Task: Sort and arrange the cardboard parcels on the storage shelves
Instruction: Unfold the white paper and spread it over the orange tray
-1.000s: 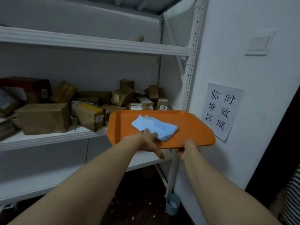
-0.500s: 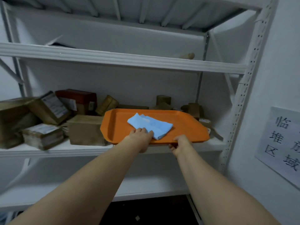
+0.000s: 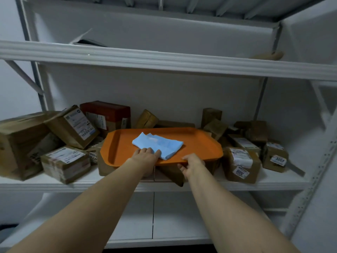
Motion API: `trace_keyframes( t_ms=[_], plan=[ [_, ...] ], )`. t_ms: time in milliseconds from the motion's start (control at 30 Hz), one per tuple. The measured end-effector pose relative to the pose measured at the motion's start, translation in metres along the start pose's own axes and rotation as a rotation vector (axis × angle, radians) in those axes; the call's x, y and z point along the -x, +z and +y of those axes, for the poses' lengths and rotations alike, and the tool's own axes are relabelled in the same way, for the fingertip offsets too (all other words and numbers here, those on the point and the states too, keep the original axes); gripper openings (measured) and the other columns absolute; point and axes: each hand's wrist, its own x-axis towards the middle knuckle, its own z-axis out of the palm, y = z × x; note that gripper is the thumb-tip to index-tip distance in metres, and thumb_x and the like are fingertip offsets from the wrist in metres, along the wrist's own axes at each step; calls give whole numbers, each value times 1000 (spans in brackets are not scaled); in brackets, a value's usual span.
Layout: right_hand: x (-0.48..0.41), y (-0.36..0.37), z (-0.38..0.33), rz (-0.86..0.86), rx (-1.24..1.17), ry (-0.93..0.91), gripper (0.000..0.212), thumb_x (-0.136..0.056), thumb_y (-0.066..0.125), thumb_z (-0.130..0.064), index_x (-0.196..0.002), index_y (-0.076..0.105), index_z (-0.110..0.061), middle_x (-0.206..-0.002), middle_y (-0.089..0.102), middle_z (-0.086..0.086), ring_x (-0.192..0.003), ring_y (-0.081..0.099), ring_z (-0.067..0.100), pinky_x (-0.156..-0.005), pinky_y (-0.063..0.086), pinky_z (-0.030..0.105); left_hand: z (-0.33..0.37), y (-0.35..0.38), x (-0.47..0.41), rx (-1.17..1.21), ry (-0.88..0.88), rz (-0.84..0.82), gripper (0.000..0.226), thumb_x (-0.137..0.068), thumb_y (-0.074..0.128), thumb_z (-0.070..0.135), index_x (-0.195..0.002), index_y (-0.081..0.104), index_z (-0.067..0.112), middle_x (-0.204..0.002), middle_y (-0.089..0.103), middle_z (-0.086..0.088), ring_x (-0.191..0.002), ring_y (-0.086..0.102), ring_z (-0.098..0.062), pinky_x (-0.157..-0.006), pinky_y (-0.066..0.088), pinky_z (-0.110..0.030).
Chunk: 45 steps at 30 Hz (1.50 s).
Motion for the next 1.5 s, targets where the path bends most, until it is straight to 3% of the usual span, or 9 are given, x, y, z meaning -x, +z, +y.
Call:
trace_keyframes(
  t_ms=[167, 300, 533, 800, 900, 1000, 1267, 1400, 1500],
  plan=[
    [-15, 9, 0, -25, 38, 17, 39, -85, 57, 8, -122, 51, -3, -115, 58, 21, -76, 58, 27, -55, 50, 30, -8, 8, -20, 17, -4, -13, 73, -90, 52, 12, -150, 13, 24, -148, 26, -12, -138, 24, -32, -115, 21, -46],
    [-18, -1, -11, -98, 81, 43, 42, -90, 61, 1, -129, 46, -4, -118, 58, 24, -98, 62, 33, -72, 57, 36, -3, 7, -26, 50, -14, -21, 72, -91, 51, 12, -149, 13, 27, -149, 25, -12, -139, 23, -33, -115, 20, -46],
    [-19, -25, -30, -113, 914, 11, 70, -93, 39, -64, -81, 62, 0, -43, 60, 9, -39, 53, 14, -41, 42, 19, -1, 2, -37, 182, -78, -95, 82, -80, 62, 45, -148, 18, 31, -152, 23, -7, -140, 19, -31, -115, 19, -50],
    [-35, -7, -55, -168, 1083, -498, 36, -96, 55, -33, -66, 60, -12, -53, 59, 1, -47, 50, 13, -49, 42, 26, 6, -10, -51, 408, -159, -80, 68, -90, 41, 60, -148, 27, 28, -155, 22, -8, -140, 23, -31, -111, 23, -46],
    [-43, 10, -50, -223, 1151, -642, 18, -92, 62, -27, -99, 70, -12, -93, 70, 4, -84, 64, 19, -75, 52, 33, 6, -15, -51, 515, -213, 22, 57, -98, 39, 44, -149, 29, 21, -153, 27, -10, -138, 29, -28, -111, 27, -39],
    [-53, 28, -40, -219, 1362, -677, 49, -89, 66, -35, -131, 57, -12, -130, 58, 6, -118, 55, 24, -96, 48, 35, 0, -19, -51, 481, -309, 108, 51, -97, 46, 21, -146, 33, 15, -148, 38, -9, -133, 39, -26, -106, 36, -33],
    [-62, 57, -17, -166, 1635, -722, 51, -79, 74, -45, -118, 57, -17, -117, 59, 5, -113, 52, 27, -83, 38, 33, -15, -20, -61, 593, -572, 211, 38, -96, 47, 13, -130, 46, -1, -121, 57, -18, -106, 58, -29, -76, 48, -30],
    [-59, 65, -18, -248, 1295, -691, 16, -83, 74, -17, -98, 69, -13, -104, 65, 7, -102, 62, 25, -82, 52, 34, -21, -21, -66, 1019, -605, 239, 37, -94, 52, 16, -125, 53, -3, -121, 60, -21, -109, 61, -34, -91, 53, -40],
    [-48, 65, -26, -312, 1054, -700, 5, -87, 69, -11, -91, 70, -12, -107, 68, 8, -103, 61, 24, -85, 50, 35, -18, -29, -63, 1447, -612, 254, 61, -91, 60, 36, -136, 41, 0, -132, 52, -21, -112, 58, -37, -79, 55, -36]
  ],
)
